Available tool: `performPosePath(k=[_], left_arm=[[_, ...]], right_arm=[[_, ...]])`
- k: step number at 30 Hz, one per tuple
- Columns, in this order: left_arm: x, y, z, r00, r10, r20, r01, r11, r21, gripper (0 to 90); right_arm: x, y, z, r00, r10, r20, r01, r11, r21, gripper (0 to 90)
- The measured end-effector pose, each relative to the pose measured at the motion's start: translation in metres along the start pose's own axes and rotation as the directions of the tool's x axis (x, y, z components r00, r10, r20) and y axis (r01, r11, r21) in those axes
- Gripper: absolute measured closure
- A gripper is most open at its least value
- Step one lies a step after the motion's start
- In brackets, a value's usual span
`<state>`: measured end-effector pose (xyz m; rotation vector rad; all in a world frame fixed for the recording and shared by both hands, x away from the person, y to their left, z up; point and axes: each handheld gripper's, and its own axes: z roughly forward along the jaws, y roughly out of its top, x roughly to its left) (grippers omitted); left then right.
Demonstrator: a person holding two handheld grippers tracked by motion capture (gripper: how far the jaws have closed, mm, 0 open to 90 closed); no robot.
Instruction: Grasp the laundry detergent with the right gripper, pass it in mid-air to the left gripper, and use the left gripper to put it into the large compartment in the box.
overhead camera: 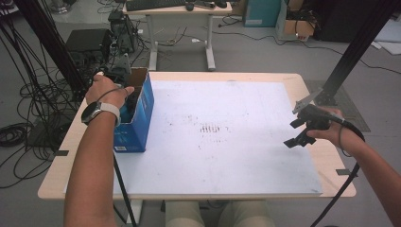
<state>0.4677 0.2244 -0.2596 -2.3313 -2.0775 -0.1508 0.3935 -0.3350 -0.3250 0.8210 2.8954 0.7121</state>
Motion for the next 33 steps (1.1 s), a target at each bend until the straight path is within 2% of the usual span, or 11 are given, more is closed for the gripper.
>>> performPosePath(k=[23, 25, 26, 27, 30, 31, 33], left_arm=[[0.0003, -0.0012, -0.0001, 1.0000, 0.001, 0.000, -0.001, 1.0000, -0.004, 37.2], [0.0004, -0.0013, 0.0000, 1.0000, -0.001, 0.003, 0.001, 1.0000, -0.005, 37.2], [-0.0005, -0.0015, 0.0003, 0.9998, -0.015, 0.009, 0.015, 0.9999, -0.008, 37.2], [0.0006, -0.0013, 0.0002, 1.0000, 0.000, 0.002, 0.000, 1.0000, -0.007, 37.2], [0.0001, -0.0015, 0.0004, 0.9999, -0.010, 0.007, 0.010, 0.9999, -0.008, 37.2], [0.0007, -0.0013, 0.0001, 1.0000, 0.001, 0.004, -0.001, 1.0000, -0.006, 37.2], [0.0000, -0.0016, 0.0003, 0.9999, -0.011, 0.007, 0.011, 0.9999, -0.008, 37.2]], right_arm=[[-0.0001, -0.0002, -0.0006, 1.0000, -0.001, 0.000, 0.001, 1.000, -0.002, 7.2], [-0.0003, -0.0001, -0.0006, 1.0000, 0.000, 0.000, 0.000, 1.000, -0.001, 7.2], [-0.0003, -0.0001, -0.0006, 1.0000, -0.001, 0.000, 0.001, 1.000, -0.001, 7.2], [-0.0003, 0.0001, -0.0005, 1.0000, -0.003, -0.001, 0.003, 1.000, -0.002, 7.2], [-0.0001, 0.0003, -0.0001, 1.0000, -0.002, 0.000, 0.002, 1.000, -0.002, 7.2], [-0.0001, 0.0004, -0.0001, 1.0000, -0.002, -0.001, 0.002, 1.000, -0.001, 7.2], [-0.0002, 0.0004, 0.0000, 1.0000, -0.004, 0.000, 0.004, 1.000, -0.004, 7.2]])
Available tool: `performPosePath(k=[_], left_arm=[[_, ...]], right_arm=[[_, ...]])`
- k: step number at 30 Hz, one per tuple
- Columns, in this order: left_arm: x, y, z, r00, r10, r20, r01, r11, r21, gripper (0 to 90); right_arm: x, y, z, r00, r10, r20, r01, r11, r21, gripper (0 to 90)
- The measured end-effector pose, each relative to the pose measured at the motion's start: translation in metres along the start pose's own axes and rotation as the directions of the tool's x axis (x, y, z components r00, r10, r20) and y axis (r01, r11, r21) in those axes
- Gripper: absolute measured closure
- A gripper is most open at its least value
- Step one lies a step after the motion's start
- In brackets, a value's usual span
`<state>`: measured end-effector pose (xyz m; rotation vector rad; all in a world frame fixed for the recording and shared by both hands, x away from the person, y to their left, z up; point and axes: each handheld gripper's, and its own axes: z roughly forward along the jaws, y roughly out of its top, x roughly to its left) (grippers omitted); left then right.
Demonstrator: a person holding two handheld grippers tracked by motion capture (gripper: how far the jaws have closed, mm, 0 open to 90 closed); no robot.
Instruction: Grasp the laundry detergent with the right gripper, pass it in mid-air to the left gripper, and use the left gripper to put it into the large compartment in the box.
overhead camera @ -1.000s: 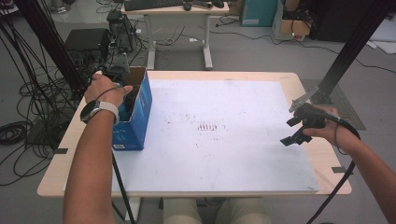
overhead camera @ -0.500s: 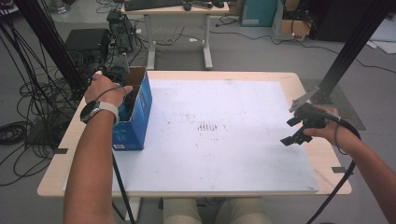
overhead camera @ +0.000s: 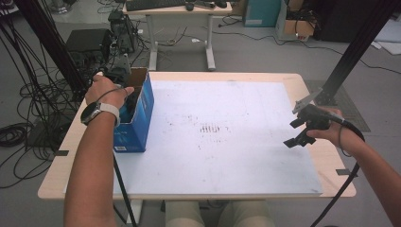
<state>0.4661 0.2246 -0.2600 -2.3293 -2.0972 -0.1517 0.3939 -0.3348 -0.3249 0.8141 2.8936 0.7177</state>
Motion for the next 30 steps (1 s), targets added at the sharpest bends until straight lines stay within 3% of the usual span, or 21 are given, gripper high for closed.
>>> performPosePath(k=[30], left_arm=[[0.0007, -0.0009, 0.0001, 0.9999, 0.012, -0.004, -0.012, 0.9999, -0.006, 37.1]], right_arm=[[0.0009, 0.0006, 0.0013, 1.0000, 0.001, -0.004, -0.001, 1.000, 0.002, 7.2]])
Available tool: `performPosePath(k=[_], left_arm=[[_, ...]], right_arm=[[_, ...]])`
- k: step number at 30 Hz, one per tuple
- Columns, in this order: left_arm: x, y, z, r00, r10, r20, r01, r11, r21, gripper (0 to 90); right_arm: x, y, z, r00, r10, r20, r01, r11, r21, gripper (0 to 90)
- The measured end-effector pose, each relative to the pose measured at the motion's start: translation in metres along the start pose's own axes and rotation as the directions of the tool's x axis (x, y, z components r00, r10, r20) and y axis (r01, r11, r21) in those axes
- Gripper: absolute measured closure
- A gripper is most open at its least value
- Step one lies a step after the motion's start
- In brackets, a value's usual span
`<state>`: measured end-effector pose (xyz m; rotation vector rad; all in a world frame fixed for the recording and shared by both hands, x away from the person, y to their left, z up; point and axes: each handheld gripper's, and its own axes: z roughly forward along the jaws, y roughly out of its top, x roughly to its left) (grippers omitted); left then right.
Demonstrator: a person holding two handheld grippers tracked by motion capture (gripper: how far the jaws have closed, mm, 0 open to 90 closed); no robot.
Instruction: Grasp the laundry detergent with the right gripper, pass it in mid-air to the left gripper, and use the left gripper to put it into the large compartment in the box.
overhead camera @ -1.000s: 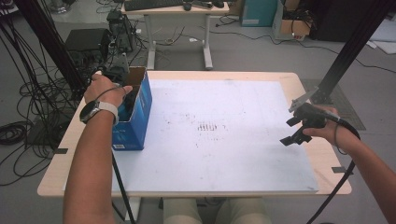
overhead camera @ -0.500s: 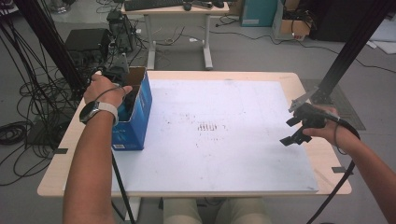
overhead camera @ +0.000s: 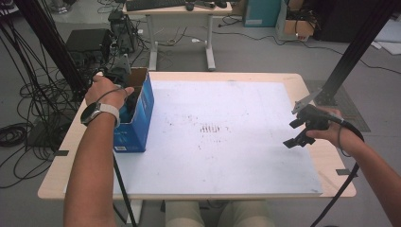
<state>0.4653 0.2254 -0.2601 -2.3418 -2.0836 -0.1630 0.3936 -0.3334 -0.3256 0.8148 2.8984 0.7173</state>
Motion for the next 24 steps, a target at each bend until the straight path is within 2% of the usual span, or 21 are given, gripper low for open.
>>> performPosePath(k=[24], left_arm=[[0.0002, 0.0000, -0.0005, 1.0000, 0.006, 0.002, -0.006, 1.0000, 0.005, 37.0]], right_arm=[[0.0000, -0.0007, -0.0002, 1.0000, 0.001, 0.002, -0.001, 1.000, -0.002, 7.2]])
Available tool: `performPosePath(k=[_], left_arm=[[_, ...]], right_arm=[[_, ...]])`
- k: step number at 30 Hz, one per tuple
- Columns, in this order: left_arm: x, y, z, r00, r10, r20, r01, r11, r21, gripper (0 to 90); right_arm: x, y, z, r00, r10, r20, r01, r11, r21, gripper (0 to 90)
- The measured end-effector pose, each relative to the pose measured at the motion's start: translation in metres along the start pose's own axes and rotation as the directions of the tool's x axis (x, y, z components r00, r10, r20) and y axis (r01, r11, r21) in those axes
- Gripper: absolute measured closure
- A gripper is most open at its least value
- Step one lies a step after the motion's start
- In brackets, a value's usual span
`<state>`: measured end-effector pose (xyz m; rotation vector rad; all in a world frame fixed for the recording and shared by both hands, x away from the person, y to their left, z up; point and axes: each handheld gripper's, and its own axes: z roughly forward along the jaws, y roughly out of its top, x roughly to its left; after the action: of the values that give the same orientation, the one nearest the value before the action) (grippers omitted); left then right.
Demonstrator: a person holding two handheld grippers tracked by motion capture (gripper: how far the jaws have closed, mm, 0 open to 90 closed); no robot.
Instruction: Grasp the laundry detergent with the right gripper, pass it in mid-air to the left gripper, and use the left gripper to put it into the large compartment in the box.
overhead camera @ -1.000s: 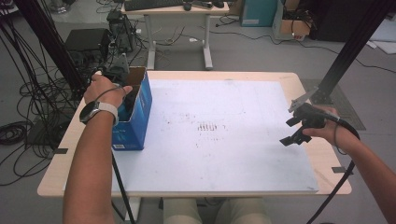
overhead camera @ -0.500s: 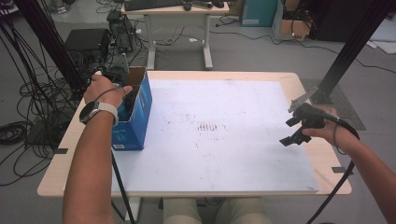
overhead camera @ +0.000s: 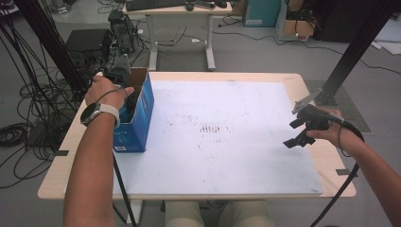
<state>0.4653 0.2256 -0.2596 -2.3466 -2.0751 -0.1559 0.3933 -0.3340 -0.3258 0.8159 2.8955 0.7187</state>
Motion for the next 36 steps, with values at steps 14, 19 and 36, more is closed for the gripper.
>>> performPosePath(k=[14, 19, 36], left_arm=[[-0.0001, -0.0004, 0.0002, 1.0000, 0.003, -0.002, -0.004, 1.0000, -0.004, 37.0], [-0.0012, -0.0008, 0.0004, 1.0000, -0.010, 0.000, 0.010, 0.9999, -0.009, 37.0], [0.0001, -0.0008, 0.0004, 1.0000, -0.003, -0.001, 0.003, 0.9999, -0.011, 37.1]], right_arm=[[-0.0003, -0.0014, 0.0009, 1.0000, 0.003, -0.005, -0.003, 1.000, -0.003, 7.2], [0.0002, -0.0015, 0.0011, 1.0000, 0.004, -0.005, -0.004, 1.000, 0.000, 7.2], [0.0003, -0.0008, 0.0026, 1.0000, 0.002, -0.009, -0.002, 1.000, 0.000, 7.2]])
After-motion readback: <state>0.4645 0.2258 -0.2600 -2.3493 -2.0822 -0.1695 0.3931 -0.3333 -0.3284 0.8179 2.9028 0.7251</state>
